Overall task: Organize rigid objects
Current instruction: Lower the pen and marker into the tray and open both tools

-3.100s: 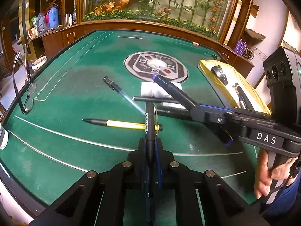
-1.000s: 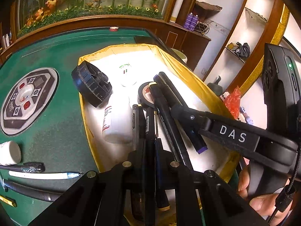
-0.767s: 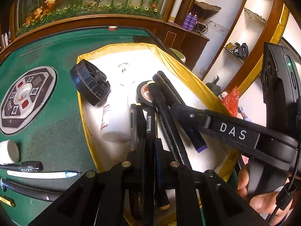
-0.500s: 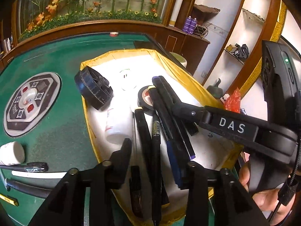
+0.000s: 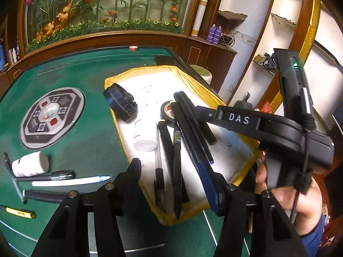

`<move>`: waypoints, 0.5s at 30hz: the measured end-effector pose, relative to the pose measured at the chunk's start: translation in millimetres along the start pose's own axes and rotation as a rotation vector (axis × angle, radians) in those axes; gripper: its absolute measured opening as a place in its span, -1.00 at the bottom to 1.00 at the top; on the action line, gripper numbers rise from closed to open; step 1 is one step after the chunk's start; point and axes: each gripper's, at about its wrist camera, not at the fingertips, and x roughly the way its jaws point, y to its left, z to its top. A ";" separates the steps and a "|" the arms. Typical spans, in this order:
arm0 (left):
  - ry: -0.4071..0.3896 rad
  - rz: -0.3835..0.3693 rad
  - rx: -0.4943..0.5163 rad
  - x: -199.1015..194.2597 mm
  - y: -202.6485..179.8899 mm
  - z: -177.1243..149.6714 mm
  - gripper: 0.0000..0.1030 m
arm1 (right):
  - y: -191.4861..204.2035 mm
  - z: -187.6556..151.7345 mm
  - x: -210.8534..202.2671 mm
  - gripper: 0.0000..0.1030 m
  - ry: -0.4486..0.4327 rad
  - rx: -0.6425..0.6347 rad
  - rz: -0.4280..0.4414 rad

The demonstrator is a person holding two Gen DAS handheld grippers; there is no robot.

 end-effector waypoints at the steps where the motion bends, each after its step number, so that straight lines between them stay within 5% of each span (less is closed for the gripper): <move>1: -0.004 0.003 -0.003 -4.1 2.0 -1.5 0.14 | 0.4 -0.1 -0.1 -0.69 0.000 -0.002 0.000; 15: -0.041 0.097 -0.042 -71.2 78.3 -41.9 0.18 | 36.1 -11.0 -5.9 -0.57 -0.035 -0.151 0.088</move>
